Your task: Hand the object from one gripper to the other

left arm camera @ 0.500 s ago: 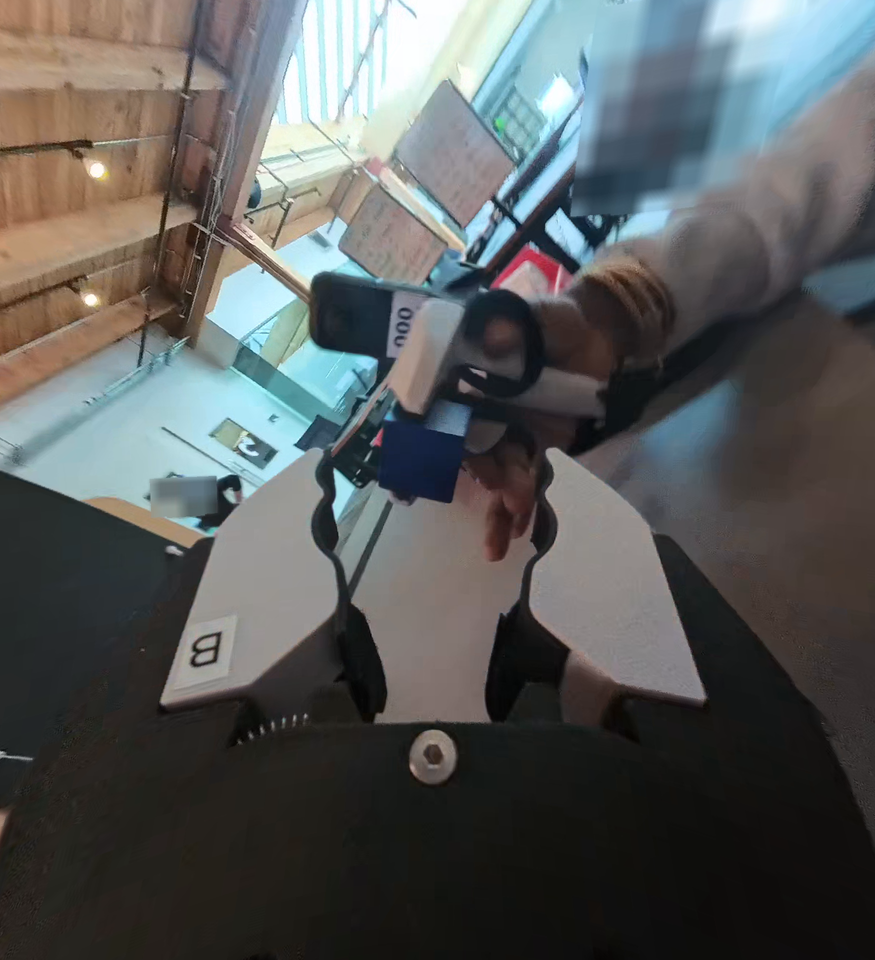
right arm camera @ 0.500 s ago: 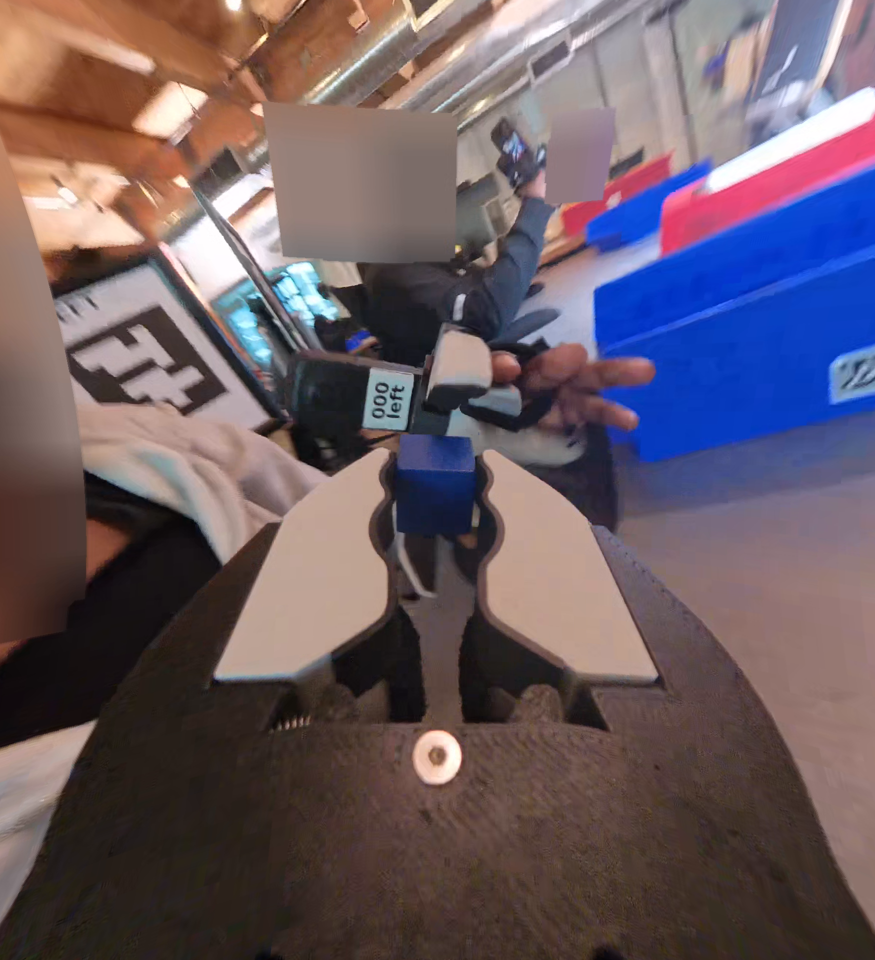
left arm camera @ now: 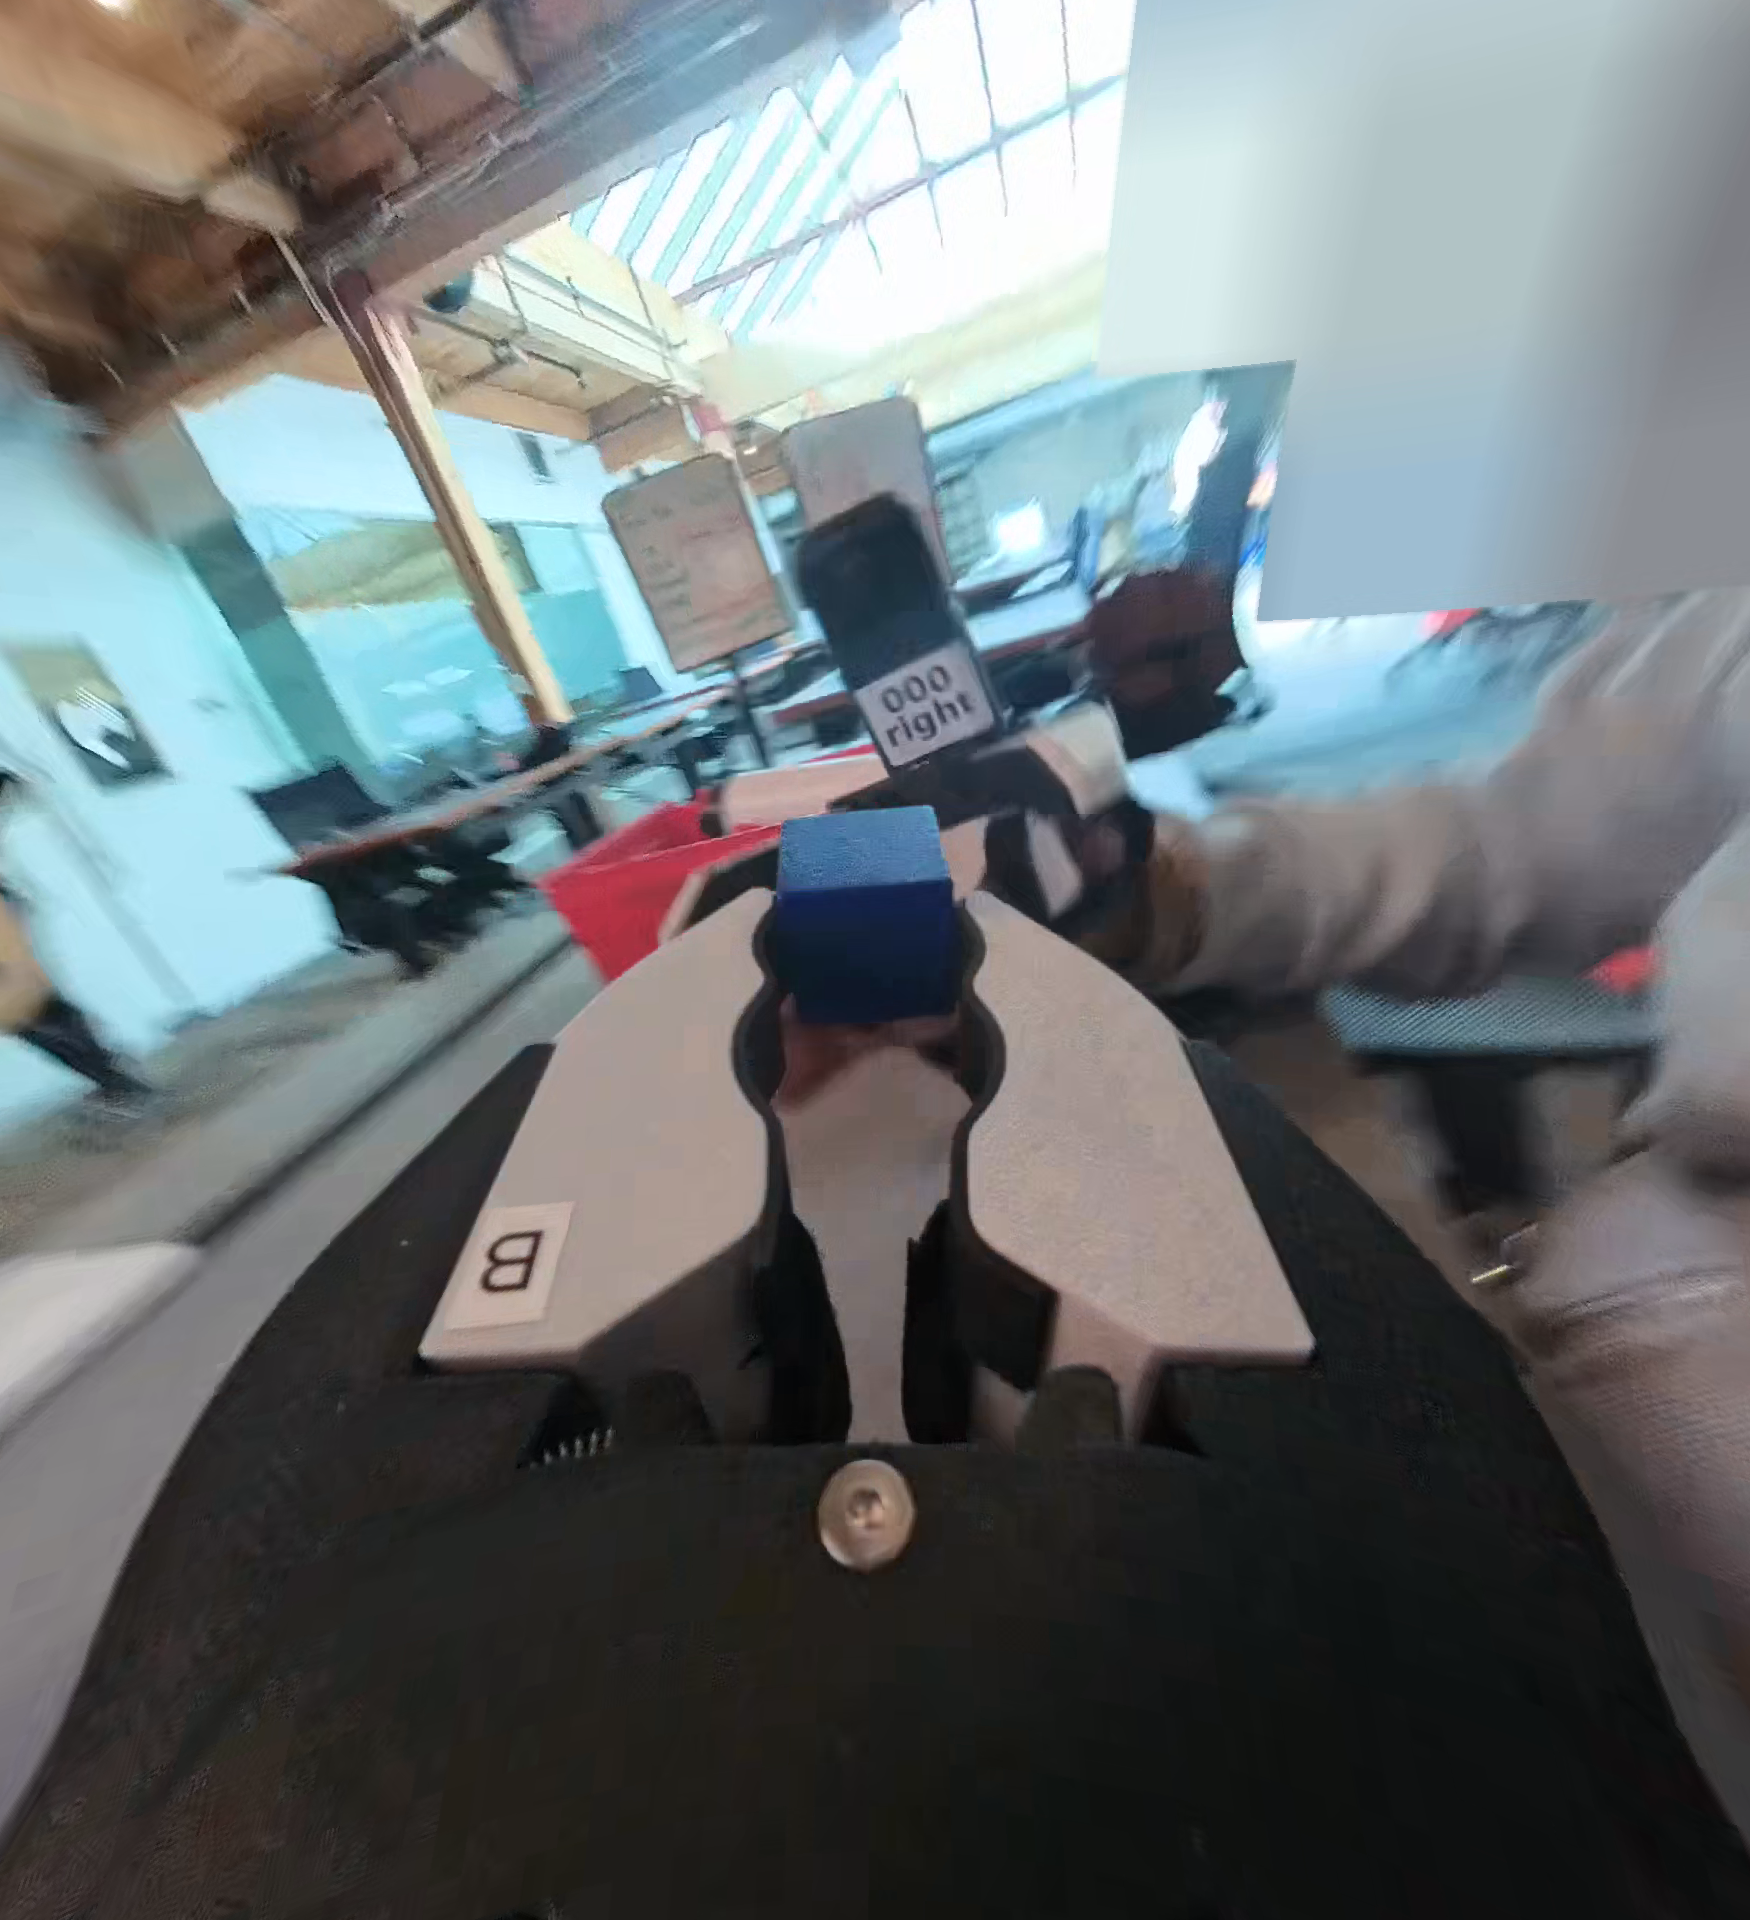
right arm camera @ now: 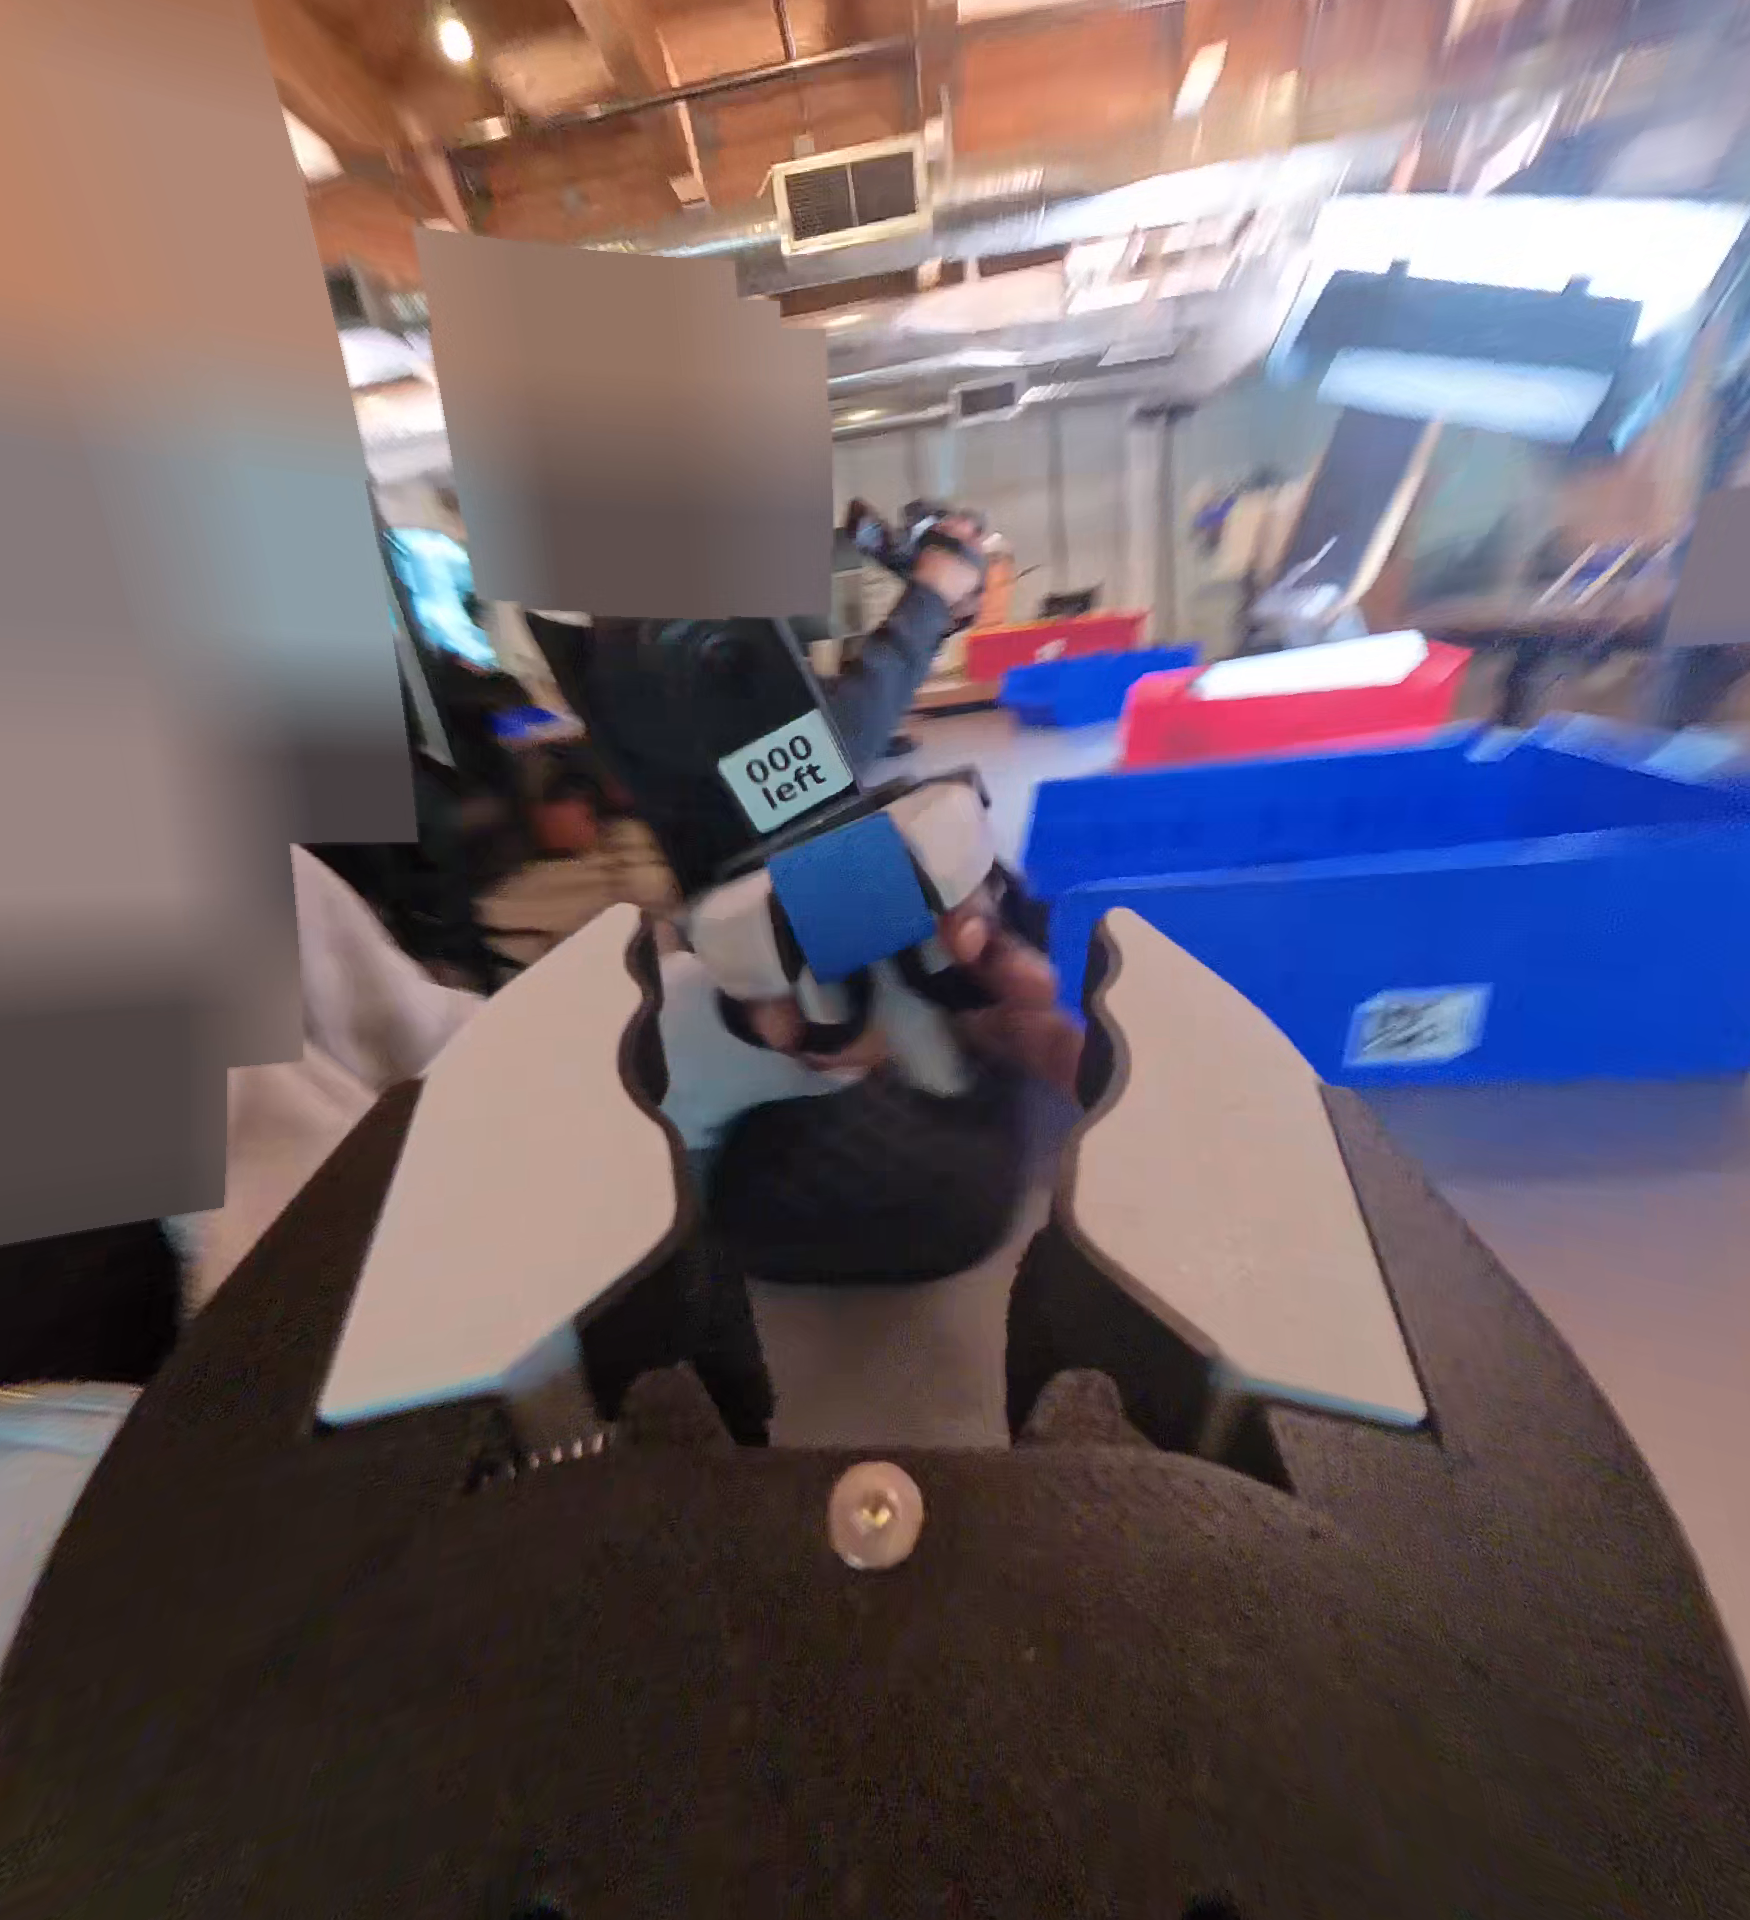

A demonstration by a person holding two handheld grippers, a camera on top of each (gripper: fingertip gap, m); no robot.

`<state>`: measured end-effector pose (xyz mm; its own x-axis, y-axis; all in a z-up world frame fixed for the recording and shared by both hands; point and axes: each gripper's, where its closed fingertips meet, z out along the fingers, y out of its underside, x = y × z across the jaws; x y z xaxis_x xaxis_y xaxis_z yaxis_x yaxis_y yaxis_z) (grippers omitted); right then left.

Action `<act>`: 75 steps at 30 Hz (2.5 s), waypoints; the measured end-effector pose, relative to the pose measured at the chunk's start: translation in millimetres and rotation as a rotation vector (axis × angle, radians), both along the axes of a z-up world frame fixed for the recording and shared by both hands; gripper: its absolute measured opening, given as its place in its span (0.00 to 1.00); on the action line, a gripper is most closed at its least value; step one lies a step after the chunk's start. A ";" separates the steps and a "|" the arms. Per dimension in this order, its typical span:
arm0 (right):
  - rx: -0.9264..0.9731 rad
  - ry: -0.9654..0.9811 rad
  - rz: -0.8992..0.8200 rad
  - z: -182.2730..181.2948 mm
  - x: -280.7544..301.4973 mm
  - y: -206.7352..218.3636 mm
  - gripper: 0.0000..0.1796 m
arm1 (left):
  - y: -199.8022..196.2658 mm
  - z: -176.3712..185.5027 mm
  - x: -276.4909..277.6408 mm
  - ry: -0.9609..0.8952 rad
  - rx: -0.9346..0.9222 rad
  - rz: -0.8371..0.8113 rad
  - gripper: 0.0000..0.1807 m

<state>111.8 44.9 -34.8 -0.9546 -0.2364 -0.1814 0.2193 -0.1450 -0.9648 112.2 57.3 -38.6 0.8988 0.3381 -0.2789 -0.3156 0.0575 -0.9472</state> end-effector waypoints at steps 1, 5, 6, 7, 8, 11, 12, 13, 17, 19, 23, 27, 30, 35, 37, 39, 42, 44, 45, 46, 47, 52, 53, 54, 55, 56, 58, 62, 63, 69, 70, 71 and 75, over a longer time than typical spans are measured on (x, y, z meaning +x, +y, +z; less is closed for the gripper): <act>-0.036 0.146 -0.077 3.2 -1.4 1.4 0.46 | -3.2 2.1 0.4 -0.126 0.054 -0.065 0.16; -0.134 0.837 -0.363 6.5 6.3 7.1 0.41 | -1.9 -9.8 6.7 -0.597 0.118 -0.326 0.16; -0.137 0.977 -0.392 2.6 11.1 6.4 0.40 | 0.7 -13.1 11.5 -0.650 0.103 -0.377 0.16; -0.130 1.089 -0.405 -2.6 15.2 4.2 0.39 | 3.8 -16.6 15.2 -0.675 0.082 -0.405 0.16; -0.109 1.171 -0.406 -9.4 17.7 1.2 0.39 | 6.6 -21.5 17.1 -0.686 0.053 -0.407 0.16; -0.026 1.260 -0.376 -28.5 18.5 -7.4 0.36 | 13.2 -37.3 24.5 -0.725 -0.057 -0.422 0.16; -0.014 1.273 -0.367 -32.5 19.0 -9.2 0.36 | 14.7 -39.2 25.8 -0.733 -0.066 -0.428 0.16; -0.005 1.286 -0.359 -35.6 20.2 -10.5 0.34 | 15.7 -40.7 26.9 -0.741 -0.073 -0.435 0.16; 0.009 1.327 -0.364 -39.1 22.3 -12.7 0.16 | 17.0 -43.3 28.1 -0.757 -0.086 -0.442 0.16; 0.008 1.314 -0.364 -37.1 21.8 -12.0 0.16 | 18.1 -40.3 28.0 -0.719 -0.073 -0.437 0.16; 0.004 1.028 -0.340 -21.9 14.7 -7.1 0.16 | 17.1 -20.0 15.2 -0.401 0.021 -0.278 0.35; 0.049 0.460 -0.203 -9.4 -0.4 -1.2 0.16 | 10.0 -6.4 -2.0 0.133 -0.064 0.065 0.49; 0.150 0.046 0.000 -15.6 0.4 -1.0 0.16 | 10.7 -10.2 -8.3 0.425 -0.203 0.240 0.48; 0.328 -0.388 0.286 -35.9 16.3 -5.2 0.16 | 20.5 -30.6 -6.7 0.667 -0.408 0.287 0.36; 0.328 -0.426 0.305 -36.9 17.0 -6.2 0.16 | 22.3 -35.5 -6.5 0.695 -0.444 0.284 0.29; 0.336 -0.413 0.298 -38.0 17.2 -6.0 0.16 | 22.5 -37.8 -6.6 0.696 -0.460 0.280 0.20; 0.327 -0.389 0.294 -36.1 19.0 -5.6 0.16 | 23.1 -37.0 -3.8 0.679 -0.442 0.264 0.18; 0.298 -0.366 0.264 -33.7 16.5 -7.3 0.22 | 21.9 -32.3 -3.8 0.613 -0.395 0.255 0.17; 0.267 -0.347 0.234 -30.6 13.6 -8.3 0.30 | 20.4 -27.8 -3.4 0.557 -0.350 0.242 0.17; 0.221 -0.320 0.203 -25.5 10.6 -8.4 0.36 | 17.6 -21.2 -3.5 0.487 -0.288 0.230 0.17; 0.162 -0.280 0.166 -18.3 7.9 -7.6 0.42 | 13.6 -14.6 -4.5 0.399 -0.221 0.211 0.17; -0.105 0.217 -0.144 12.6 -3.0 2.3 0.57 | -2.1 0.0 -4.7 -0.197 0.081 -0.060 0.17; -0.135 0.376 -0.211 14.8 -1.9 4.1 0.57 | -3.3 -1.1 -4.9 -0.330 0.124 -0.123 0.17; -0.149 0.546 -0.274 14.3 0.5 4.8 0.57 | -3.2 -3.9 -3.6 -0.459 0.151 -0.194 0.17; -0.145 0.715 -0.330 11.2 3.1 4.5 0.55 | -1.4 -7.2 0.5 -0.576 0.158 -0.275 0.17; -0.133 0.867 -0.374 6.5 5.8 3.3 0.52 | 0.9 -9.1 4.0 -0.661 0.161 -0.336 0.17; -0.104 1.092 -0.413 -5.5 11.5 -1.0 0.45 | 5.9 -14.6 9.8 -0.720 0.139 -0.390 0.17; -0.017 1.254 -0.390 -29.6 16.2 -11.5 0.39 | 17.9 -36.2 23.4 -0.770 -0.018 -0.425 0.17; 0.000 1.265 -0.381 -33.9 16.6 -13.2 0.37 | 20.0 -38.2 25.4 -0.773 -0.029 -0.433 0.17; 0.035 1.303 -0.408 -36.5 14.6 -14.5 0.17 | 21.7 -39.5 22.8 -0.780 -0.022 -0.417 0.17; 0.031 1.276 -0.402 -35.1 15.0 -13.9 0.16 | 22.1 -37.3 22.4 -0.752 -0.013 -0.409 0.17; 0.029 1.232 -0.398 -32.9 14.6 -13.2 0.16 | 22.3 -34.2 20.7 -0.704 0.001 -0.390 0.18; 0.054 0.898 -0.336 -23.6 6.3 -8.7 0.16 | 14.6 -8.0 12.3 -0.307 0.102 -0.220 0.33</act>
